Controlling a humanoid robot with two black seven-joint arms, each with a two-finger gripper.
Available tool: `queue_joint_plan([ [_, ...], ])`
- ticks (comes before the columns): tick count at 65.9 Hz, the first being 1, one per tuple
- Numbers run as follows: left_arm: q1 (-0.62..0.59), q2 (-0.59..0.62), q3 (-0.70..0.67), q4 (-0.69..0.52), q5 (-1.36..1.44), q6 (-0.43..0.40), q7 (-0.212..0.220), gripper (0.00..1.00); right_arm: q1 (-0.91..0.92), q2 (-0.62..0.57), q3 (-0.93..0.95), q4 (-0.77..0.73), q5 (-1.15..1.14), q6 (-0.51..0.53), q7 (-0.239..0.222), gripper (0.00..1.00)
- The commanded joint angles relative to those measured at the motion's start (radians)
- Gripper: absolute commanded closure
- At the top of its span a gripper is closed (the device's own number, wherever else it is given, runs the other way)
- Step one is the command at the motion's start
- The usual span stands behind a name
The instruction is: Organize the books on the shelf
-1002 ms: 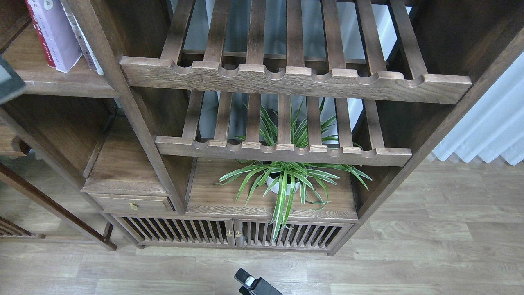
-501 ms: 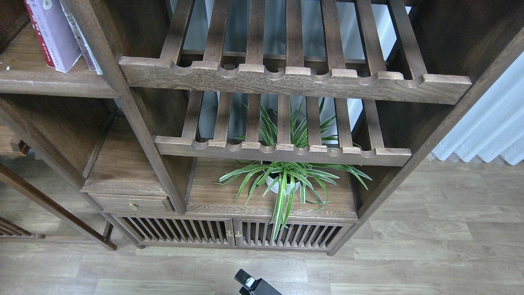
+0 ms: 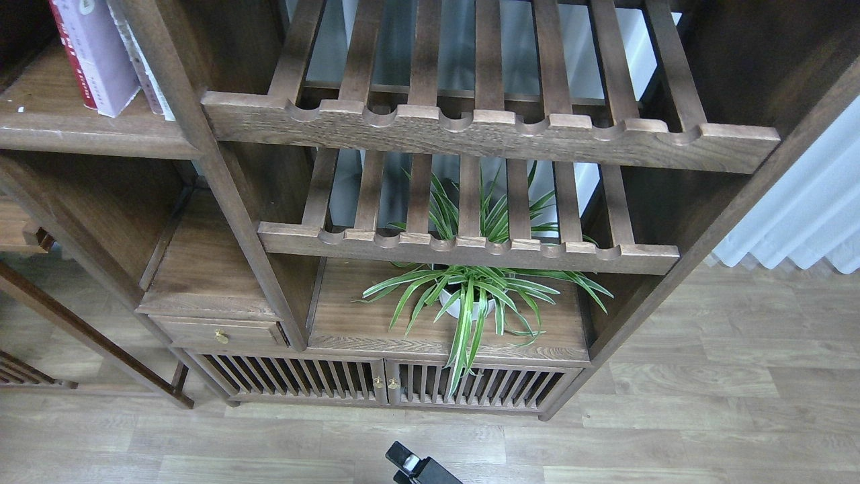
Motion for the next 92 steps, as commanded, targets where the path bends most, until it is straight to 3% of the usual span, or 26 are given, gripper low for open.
queue_joint_plan([
  [1,-0.065,-0.036,0.041,0.058,0.016,0.000,0.000,0.87,0.000,0.000,-0.001,0.000,-0.001,0.000,0.000,0.01],
  [16,-0.140,-0.088,0.104,0.139,0.019,0.000,0.000,0.87,0.000,0.000,0.002,0.000,0.000,0.000,0.001,0.01],
  [43,-0.145,-0.148,0.118,0.205,0.016,0.000,-0.001,0.86,0.000,0.000,0.001,0.000,0.000,0.000,0.002,0.01],
  [52,-0.126,-0.157,0.124,0.204,-0.016,0.000,-0.015,0.72,0.000,0.000,0.002,0.000,0.000,0.000,0.002,0.01],
  [66,-0.034,-0.159,0.129,0.189,-0.237,0.000,-0.003,0.51,-0.002,0.000,0.002,0.000,0.000,0.000,0.002,0.01],
  [92,0.081,-0.128,0.044,0.144,-0.340,0.000,-0.009,0.51,-0.002,0.000,0.002,0.000,0.000,0.000,0.003,0.01],
])
